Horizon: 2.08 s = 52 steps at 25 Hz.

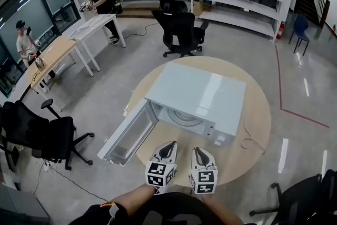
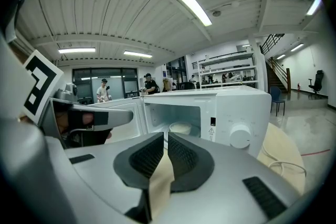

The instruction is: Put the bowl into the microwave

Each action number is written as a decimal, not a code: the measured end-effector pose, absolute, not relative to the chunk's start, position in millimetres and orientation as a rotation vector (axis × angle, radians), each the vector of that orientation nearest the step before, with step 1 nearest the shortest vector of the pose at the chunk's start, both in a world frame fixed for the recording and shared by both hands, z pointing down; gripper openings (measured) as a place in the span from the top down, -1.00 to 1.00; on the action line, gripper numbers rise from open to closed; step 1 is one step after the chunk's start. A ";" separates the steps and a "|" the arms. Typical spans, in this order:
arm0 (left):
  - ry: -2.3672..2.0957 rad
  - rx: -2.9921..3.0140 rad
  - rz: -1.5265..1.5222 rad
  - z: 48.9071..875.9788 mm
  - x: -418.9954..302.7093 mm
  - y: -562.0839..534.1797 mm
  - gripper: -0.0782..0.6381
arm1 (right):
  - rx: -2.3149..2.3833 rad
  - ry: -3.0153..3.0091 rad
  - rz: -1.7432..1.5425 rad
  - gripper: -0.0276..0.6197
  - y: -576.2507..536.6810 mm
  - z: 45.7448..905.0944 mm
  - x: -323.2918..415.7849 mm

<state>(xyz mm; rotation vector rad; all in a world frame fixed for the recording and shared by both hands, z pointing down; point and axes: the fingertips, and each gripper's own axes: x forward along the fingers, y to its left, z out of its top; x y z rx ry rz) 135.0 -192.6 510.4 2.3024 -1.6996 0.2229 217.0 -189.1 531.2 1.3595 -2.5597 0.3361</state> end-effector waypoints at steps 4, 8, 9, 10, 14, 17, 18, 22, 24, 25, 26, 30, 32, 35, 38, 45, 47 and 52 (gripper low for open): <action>-1.698 2.305 0.213 506.4 125.0 -173.3 0.65 | 1.357 -2.550 0.315 0.81 -170.9 529.2 210.1; -1.687 2.313 0.204 507.8 116.5 -154.0 0.65 | 1.365 -2.547 0.302 0.81 -150.4 528.0 201.5; -1.685 2.316 0.202 507.6 114.2 -148.8 0.65 | 1.366 -2.545 0.301 0.81 -144.9 527.9 199.0; -1.681 2.320 0.202 507.2 111.7 -143.3 0.65 | 1.370 -2.542 0.300 0.81 -139.4 527.8 196.4; -1.660 2.342 0.197 504.5 99.4 -119.7 0.65 | 1.403 -2.527 0.303 0.81 -118.3 525.1 186.1; -1.643 2.347 0.190 504.3 90.9 -99.3 0.65 | 1.417 -2.524 0.301 0.81 -100.6 522.6 178.8; -1.638 2.351 0.190 504.5 88.4 -92.6 0.65 | 1.420 -2.523 0.302 0.81 -94.8 522.4 176.2; -1.629 2.371 0.194 503.0 77.9 -65.2 0.65 | 1.419 -2.524 0.304 0.81 -69.7 520.5 163.7; -1.625 2.378 0.193 502.4 72.9 -50.6 0.65 | 1.413 -2.527 0.301 0.81 -55.3 519.4 157.0; -1.623 2.380 0.191 502.4 70.6 -43.3 0.65 | 1.411 -2.527 0.299 0.81 -48.2 518.7 153.9; -1.620 2.384 0.189 502.0 68.3 -36.2 0.65 | 1.409 -2.528 0.297 0.81 -41.3 517.8 150.8; -1.613 2.407 0.184 498.5 60.3 -7.2 0.65 | 1.406 -2.533 0.283 0.81 -14.2 513.3 139.8; -1.616 2.416 0.181 497.8 56.0 6.0 0.65 | 1.412 -2.532 0.280 0.81 -2.4 512.7 135.9; -1.620 2.421 0.171 495.9 48.6 24.1 0.65 | 1.422 -2.526 0.276 0.81 13.3 511.6 130.3; -1.622 2.420 0.150 493.4 41.6 41.7 0.65 | 1.425 -2.515 0.279 0.81 29.8 511.8 125.5; -1.631 2.412 0.114 492.9 24.7 76.7 0.65 | 1.439 -2.506 0.308 0.81 62.5 512.3 115.1; -1.633 2.410 0.107 493.5 20.9 88.3 0.65 | 1.441 -2.503 0.309 0.81 71.7 512.5 112.6; -1.624 2.406 0.086 492.0 12.7 114.9 0.65 | 1.449 -2.497 0.298 0.81 95.1 507.9 104.7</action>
